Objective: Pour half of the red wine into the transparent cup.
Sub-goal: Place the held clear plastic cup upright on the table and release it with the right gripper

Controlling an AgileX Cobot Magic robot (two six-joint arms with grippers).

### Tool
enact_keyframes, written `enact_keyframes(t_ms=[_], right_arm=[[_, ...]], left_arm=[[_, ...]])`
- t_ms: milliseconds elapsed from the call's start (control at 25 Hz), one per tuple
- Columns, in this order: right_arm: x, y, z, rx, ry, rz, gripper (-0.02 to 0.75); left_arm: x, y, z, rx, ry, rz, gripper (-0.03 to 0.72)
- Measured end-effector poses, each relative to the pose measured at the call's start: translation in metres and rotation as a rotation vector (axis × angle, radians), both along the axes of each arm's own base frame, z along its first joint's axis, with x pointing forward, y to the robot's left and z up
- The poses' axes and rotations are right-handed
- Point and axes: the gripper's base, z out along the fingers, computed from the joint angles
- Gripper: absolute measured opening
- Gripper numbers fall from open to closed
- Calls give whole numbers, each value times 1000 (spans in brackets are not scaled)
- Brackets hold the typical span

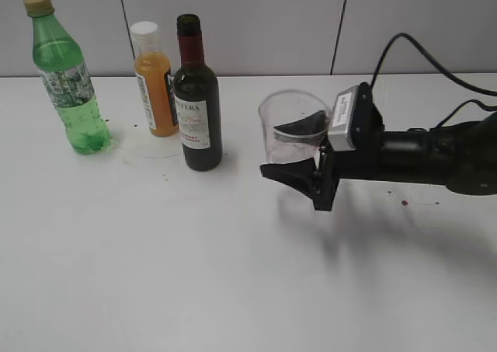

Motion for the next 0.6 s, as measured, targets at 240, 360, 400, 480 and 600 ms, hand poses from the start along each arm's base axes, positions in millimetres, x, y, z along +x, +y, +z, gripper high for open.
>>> enact_keyframes(t_ms=[240, 360, 400, 480, 600], right_arm=[[5, 40, -23, -7, 1, 153, 509], [8, 57, -33, 5, 40, 190, 509], [10, 61, -35, 7, 50, 205, 509], [12, 67, -38, 1, 70, 238, 509], [17, 74, -39, -12, 64, 285, 509]], left_arm=[[0, 0, 0, 0, 0, 0, 237], [0, 0, 0, 0, 0, 0, 237], [0, 0, 0, 0, 0, 0, 237], [0, 0, 0, 0, 0, 0, 237], [0, 0, 0, 0, 0, 0, 237]])
